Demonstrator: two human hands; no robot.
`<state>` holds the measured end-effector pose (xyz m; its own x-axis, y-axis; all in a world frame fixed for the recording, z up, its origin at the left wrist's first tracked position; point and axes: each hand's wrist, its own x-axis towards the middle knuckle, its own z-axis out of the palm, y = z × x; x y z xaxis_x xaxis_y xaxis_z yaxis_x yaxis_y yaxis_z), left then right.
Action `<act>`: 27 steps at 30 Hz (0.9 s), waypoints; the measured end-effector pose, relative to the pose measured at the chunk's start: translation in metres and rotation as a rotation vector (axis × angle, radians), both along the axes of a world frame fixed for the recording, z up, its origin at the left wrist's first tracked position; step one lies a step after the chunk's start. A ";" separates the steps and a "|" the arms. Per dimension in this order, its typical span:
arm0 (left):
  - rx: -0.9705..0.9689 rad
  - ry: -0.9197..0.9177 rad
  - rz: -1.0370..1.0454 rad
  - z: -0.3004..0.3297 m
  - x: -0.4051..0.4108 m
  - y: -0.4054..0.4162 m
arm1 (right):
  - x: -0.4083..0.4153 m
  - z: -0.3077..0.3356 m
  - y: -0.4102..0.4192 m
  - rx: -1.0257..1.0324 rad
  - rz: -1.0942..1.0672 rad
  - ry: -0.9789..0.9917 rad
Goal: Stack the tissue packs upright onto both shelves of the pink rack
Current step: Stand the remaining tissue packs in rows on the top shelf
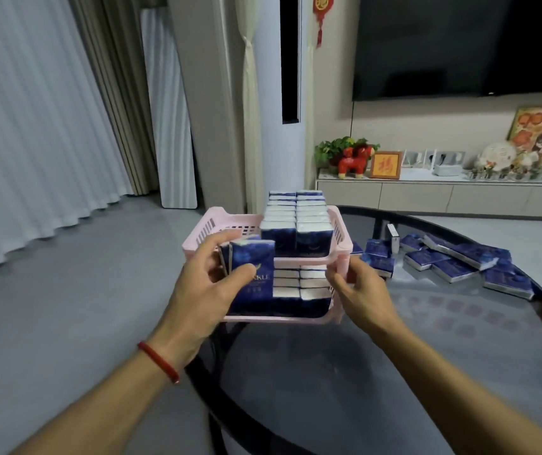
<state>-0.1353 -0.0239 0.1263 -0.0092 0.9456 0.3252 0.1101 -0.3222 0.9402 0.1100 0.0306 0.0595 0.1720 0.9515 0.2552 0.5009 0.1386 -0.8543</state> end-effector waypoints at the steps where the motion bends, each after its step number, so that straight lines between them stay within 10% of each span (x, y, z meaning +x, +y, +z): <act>1: 0.032 0.020 0.015 0.009 -0.007 0.008 | 0.000 -0.001 0.003 0.007 0.007 0.053; 19: -0.218 0.536 -0.058 0.036 0.026 0.160 | 0.032 -0.016 -0.009 0.064 -0.038 0.094; 27: 0.036 0.981 0.007 0.034 0.026 0.166 | 0.033 -0.021 -0.006 0.072 -0.017 0.094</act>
<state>-0.1090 0.1422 0.1600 0.2746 0.9361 0.2198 0.8393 -0.3449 0.4203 0.1433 0.0244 0.0387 0.2142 0.9281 0.3047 0.4217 0.1935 -0.8858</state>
